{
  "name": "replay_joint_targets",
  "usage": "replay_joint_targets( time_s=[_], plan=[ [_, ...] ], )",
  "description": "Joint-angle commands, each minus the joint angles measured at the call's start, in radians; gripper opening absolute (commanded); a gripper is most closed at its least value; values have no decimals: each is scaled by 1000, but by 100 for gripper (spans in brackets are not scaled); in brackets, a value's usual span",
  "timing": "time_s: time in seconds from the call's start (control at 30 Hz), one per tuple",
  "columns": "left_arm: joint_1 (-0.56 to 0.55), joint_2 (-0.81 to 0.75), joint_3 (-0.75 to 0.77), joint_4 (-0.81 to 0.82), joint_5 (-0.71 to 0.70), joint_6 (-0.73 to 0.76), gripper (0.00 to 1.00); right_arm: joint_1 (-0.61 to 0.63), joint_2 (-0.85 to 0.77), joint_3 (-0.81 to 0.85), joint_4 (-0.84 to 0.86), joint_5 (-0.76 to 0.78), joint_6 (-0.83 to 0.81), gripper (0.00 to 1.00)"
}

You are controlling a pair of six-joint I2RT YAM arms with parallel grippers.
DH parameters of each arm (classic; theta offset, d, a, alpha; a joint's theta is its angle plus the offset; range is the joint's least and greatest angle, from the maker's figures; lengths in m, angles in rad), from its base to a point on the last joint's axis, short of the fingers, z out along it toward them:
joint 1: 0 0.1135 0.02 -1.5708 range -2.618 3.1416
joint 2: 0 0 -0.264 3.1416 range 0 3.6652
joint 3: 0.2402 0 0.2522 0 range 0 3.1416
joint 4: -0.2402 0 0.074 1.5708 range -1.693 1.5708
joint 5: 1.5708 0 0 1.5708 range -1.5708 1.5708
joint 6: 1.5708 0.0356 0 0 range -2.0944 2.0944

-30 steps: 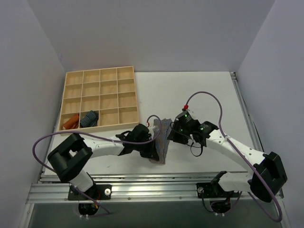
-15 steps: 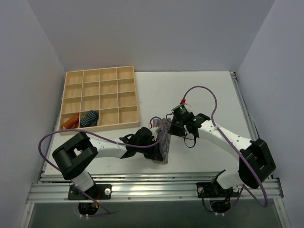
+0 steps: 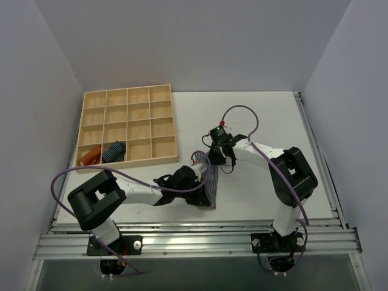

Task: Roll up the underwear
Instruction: Fold the underwear

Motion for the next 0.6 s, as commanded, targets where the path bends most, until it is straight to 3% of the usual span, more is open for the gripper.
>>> replay_joint_targets(
  time_s=[0.0,0.57],
  plan=[
    [-22,50,-43,-29,-70,-9,2,-29,66,47,-7,18,-32,10],
    [-62,170,-52,29,-101,-43,2,-127,192,201,-64,4,-172,9]
  ],
)
